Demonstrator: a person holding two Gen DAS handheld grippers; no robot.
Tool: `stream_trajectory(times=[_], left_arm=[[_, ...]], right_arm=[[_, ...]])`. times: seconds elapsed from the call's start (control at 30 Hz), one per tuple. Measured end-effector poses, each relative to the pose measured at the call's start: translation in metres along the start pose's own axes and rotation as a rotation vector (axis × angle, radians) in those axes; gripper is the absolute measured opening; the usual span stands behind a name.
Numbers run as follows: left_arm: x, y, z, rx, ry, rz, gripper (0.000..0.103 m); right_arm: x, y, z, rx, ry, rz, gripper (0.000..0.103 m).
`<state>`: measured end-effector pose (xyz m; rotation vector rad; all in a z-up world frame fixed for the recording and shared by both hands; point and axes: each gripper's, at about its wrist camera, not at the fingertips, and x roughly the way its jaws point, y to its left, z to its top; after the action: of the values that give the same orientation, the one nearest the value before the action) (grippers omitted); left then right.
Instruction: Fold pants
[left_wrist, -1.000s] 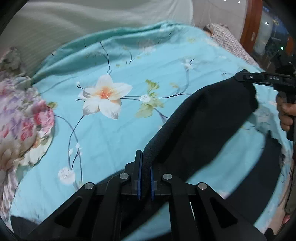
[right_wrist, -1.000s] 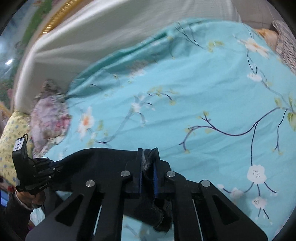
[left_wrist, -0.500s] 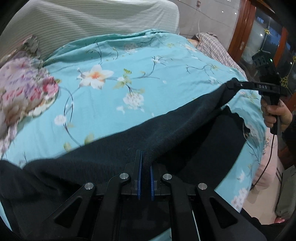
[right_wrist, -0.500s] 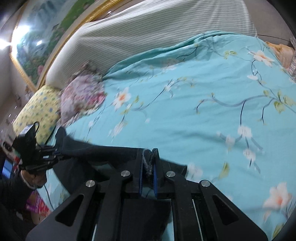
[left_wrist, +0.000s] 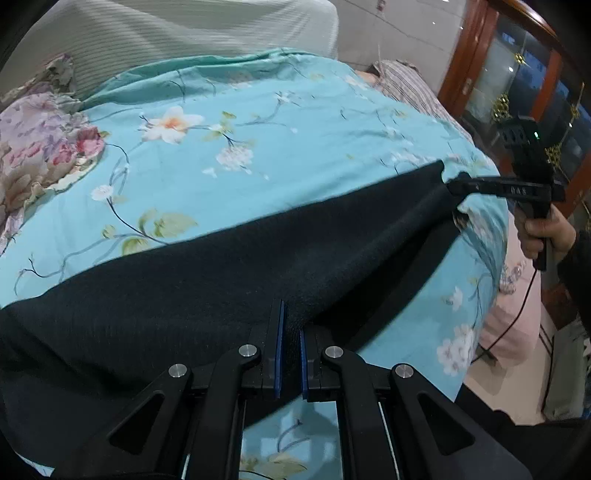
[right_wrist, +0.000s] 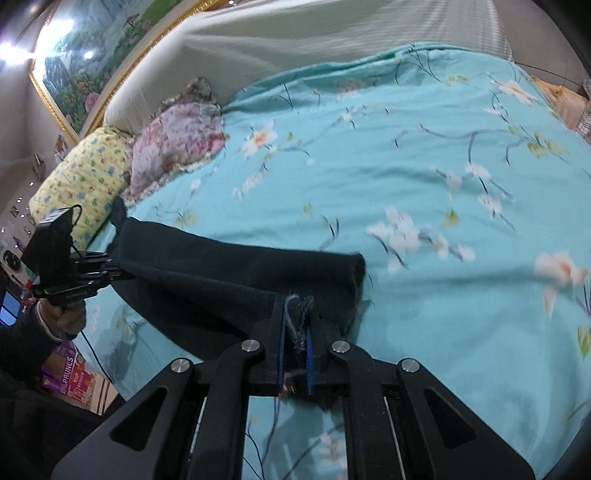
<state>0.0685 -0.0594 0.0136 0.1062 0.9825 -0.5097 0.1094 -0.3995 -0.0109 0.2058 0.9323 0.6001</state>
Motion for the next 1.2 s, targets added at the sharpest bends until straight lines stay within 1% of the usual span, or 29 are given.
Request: stream_trajectory(times=[0.17, 0.27, 0.4, 0.5, 0.53, 0.6, 0.63, 0.67, 0.7, 0.73, 0.77, 0.8, 0.83, 0.87, 0.93, 1.0, 1.1, 1.2], left_arm=[[0.014, -0.003, -0.012, 0.006, 0.039, -0.005, 0.005], [0.018, -0.002, -0.016, 0.000, 0.048, -0.016, 0.007], [0.016, -0.004, -0.020, 0.003, 0.042, -0.019, 0.007], [0.015, -0.005, -0.022, 0.005, 0.040, -0.032, 0.008], [0.016, -0.005, -0.023, 0.001, 0.045, -0.041, 0.010], [0.021, -0.004, -0.024, -0.011, 0.069, -0.060, 0.019], [0.022, -0.005, -0.025, -0.013, 0.079, -0.065, 0.021], [0.021, -0.007, -0.027, -0.014, 0.081, -0.064, 0.027], [0.020, -0.008, -0.029, -0.017, 0.081, -0.070, 0.036], [0.019, -0.008, -0.031, -0.024, 0.078, -0.076, 0.040], [0.015, -0.007, -0.034, -0.038, 0.072, -0.082, 0.046], [0.013, -0.006, -0.036, -0.051, 0.068, -0.084, 0.049], [0.010, -0.004, -0.039, -0.068, 0.062, -0.084, 0.049], [0.006, -0.001, -0.042, -0.091, 0.054, -0.085, 0.049], [-0.003, 0.007, -0.048, -0.147, 0.039, -0.080, 0.051], [-0.013, 0.015, -0.055, -0.198, 0.023, -0.070, 0.053], [-0.028, 0.035, -0.067, -0.301, -0.004, -0.048, 0.053], [-0.044, 0.057, -0.080, -0.389, -0.028, -0.027, 0.053]], right_arm=[[0.001, -0.004, -0.008, 0.015, -0.001, -0.023, 0.009], [0.005, 0.000, -0.007, -0.004, 0.005, -0.052, 0.009], [0.006, 0.001, -0.011, -0.011, 0.015, -0.074, 0.009], [0.001, 0.001, -0.015, -0.005, 0.004, -0.075, 0.009], [0.000, 0.001, -0.017, -0.003, 0.005, -0.076, 0.009], [0.001, -0.002, -0.019, 0.015, 0.010, -0.078, 0.009], [0.002, -0.003, -0.021, 0.031, 0.016, -0.072, 0.010], [0.002, -0.002, -0.021, 0.039, 0.019, -0.068, 0.011], [0.002, -0.001, -0.022, 0.043, 0.019, -0.077, 0.015], [0.001, 0.002, -0.022, 0.051, 0.019, -0.089, 0.022], [-0.001, 0.004, -0.022, 0.060, 0.018, -0.095, 0.026], [-0.003, 0.007, -0.021, 0.064, 0.013, -0.105, 0.038], [-0.006, 0.011, -0.020, 0.060, 0.003, -0.130, 0.052], [-0.010, 0.014, -0.020, 0.055, -0.006, -0.153, 0.057], [-0.019, 0.025, -0.018, 0.043, -0.046, -0.165, 0.059], [-0.025, 0.037, -0.015, 0.041, -0.086, -0.147, 0.059], [-0.021, 0.057, -0.013, 0.031, -0.111, -0.093, 0.059], [-0.005, 0.082, -0.010, 0.011, -0.107, -0.032, 0.059]])
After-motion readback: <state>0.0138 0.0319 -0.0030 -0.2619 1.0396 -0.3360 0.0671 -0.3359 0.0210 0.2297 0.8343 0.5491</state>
